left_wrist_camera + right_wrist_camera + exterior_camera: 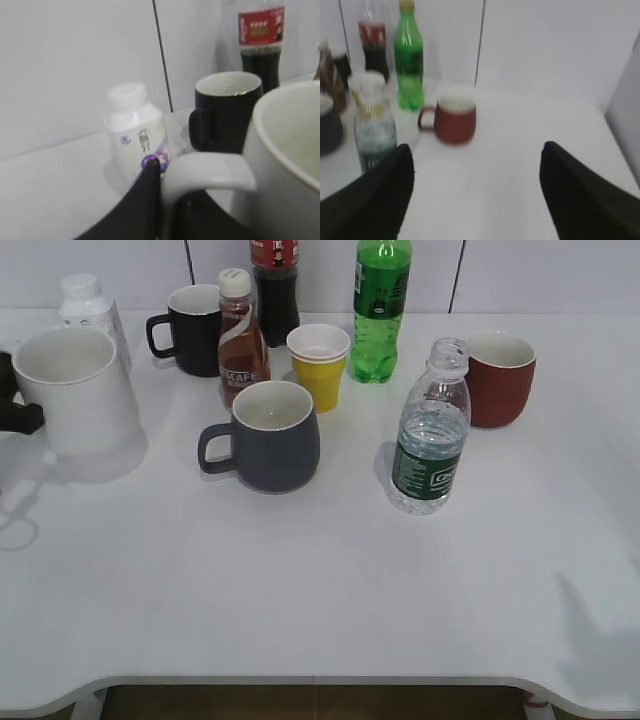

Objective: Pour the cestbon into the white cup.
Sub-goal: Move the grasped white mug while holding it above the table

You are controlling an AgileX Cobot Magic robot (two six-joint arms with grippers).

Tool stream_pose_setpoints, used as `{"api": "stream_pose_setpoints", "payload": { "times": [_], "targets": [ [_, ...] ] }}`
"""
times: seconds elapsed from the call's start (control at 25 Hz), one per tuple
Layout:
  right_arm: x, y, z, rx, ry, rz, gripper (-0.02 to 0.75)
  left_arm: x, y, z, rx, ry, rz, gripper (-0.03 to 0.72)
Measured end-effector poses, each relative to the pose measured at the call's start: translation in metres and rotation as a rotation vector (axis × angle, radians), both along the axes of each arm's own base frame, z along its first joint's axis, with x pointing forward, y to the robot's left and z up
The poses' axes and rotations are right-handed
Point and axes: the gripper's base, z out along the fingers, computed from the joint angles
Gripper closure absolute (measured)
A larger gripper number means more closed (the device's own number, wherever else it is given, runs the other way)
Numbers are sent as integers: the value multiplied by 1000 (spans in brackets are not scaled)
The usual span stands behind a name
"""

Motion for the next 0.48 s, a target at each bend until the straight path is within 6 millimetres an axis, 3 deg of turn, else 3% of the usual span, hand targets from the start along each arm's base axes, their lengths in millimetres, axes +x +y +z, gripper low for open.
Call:
{"api": "stream_pose_setpoints", "payload": {
  "times": [0.12, 0.28, 0.48],
  "targets": [
    [30, 7, 4, 66, -4, 31, 150, -7, -2, 10, -11, -20, -15, 659],
    [68, 15, -20, 150, 104, 59, 193, -15, -8, 19, 7, -39, -83, 659],
    [80, 31, -60, 174, 231, 141, 269, -19, -14, 20, 18, -26, -155, 660]
  ]
}}
